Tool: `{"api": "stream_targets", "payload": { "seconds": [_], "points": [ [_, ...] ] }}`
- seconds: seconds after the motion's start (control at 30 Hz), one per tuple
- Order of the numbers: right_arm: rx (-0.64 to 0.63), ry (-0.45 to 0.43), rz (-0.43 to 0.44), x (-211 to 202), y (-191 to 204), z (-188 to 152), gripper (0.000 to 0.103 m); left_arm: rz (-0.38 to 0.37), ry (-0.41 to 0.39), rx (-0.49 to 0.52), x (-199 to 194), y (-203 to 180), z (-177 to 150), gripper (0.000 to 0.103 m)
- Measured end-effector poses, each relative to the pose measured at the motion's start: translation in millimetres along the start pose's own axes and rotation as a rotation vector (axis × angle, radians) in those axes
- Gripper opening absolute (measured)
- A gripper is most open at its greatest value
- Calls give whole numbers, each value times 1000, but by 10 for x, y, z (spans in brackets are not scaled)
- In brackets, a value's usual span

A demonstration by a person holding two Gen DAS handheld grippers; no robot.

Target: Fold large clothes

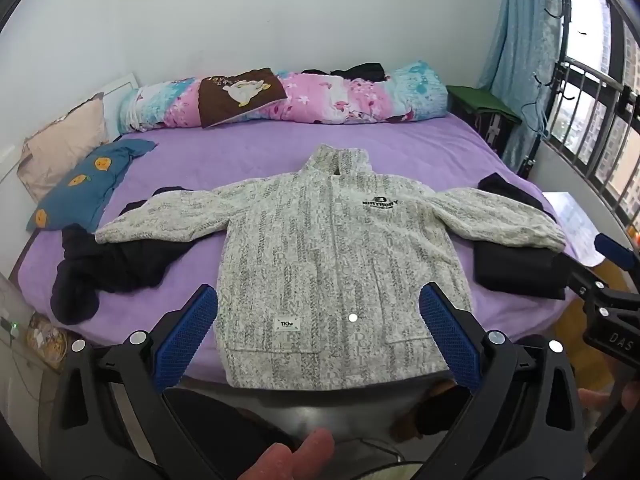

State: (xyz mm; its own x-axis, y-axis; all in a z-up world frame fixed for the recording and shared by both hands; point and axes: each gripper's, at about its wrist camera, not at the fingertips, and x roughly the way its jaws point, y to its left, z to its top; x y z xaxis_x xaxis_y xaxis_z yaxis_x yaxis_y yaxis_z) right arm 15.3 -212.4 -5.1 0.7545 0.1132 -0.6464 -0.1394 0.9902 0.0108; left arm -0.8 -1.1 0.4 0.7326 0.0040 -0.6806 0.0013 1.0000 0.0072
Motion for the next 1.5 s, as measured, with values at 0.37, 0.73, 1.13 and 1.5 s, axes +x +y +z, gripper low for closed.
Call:
{"api": "stream_targets", "payload": {
  "seconds": [0.37, 0.73, 1.13, 1.5],
  "points": [
    [13, 4, 4, 0, 11, -17, 97, 14, 9, -12, -37, -28, 12, 97],
    [5, -4, -1, -36, 51, -1, 97, 7, 8, -23, -10, 67, 6, 97],
    [8, -9, -3, -84, 47, 6, 97, 22, -4, -10, -58, 54, -31, 97],
    [8, -14, 1, -103, 59, -8, 97, 20, -4, -16, -76, 21, -53, 97]
  ]
}}
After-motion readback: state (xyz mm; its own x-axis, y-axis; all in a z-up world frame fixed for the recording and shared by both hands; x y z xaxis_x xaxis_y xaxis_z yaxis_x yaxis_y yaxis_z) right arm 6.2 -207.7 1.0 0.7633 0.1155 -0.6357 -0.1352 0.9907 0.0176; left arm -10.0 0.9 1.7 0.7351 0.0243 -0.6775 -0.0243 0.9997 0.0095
